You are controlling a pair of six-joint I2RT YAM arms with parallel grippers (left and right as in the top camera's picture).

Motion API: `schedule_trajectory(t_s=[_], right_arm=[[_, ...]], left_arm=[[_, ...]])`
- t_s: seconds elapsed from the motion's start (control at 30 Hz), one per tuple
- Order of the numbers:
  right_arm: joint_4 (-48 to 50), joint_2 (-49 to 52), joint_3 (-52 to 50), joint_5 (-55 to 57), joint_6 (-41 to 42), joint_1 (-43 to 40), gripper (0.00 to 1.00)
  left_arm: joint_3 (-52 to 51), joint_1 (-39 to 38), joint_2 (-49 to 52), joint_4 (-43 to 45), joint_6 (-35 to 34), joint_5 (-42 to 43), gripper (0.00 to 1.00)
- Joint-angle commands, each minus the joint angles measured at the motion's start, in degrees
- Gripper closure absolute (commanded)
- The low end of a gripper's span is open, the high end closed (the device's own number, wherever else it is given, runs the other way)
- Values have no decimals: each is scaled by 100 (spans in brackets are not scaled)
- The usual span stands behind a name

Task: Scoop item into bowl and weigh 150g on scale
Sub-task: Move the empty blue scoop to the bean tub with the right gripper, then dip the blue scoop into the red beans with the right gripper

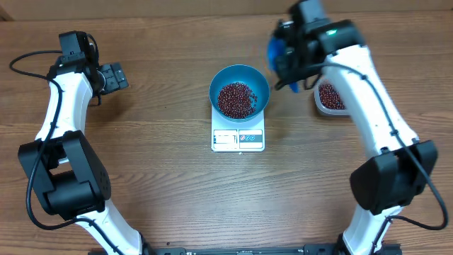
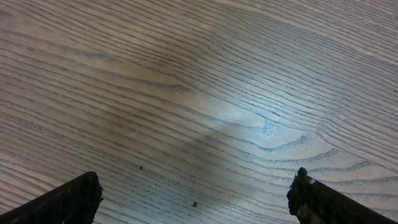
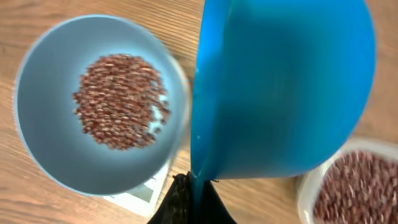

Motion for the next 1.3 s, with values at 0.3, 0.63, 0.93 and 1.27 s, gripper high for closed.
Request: schedule_trajectory(t_s=[0.3, 0.63, 0.93, 1.27], right_arm=[[-1637, -269, 9, 1475, 199, -1403, 96], [-1150, -247, -1075, 3213, 31, -1403, 96], [-262, -247, -1722, 3676, -352, -1305, 96], [39, -243, -1888, 3705, -778, -1300, 96]], left_arm=[[50, -15, -2, 20, 28, -72, 0], [50, -15, -2, 20, 26, -72, 0], [50, -15, -2, 20, 28, -72, 0], [50, -15, -2, 20, 28, -72, 0]])
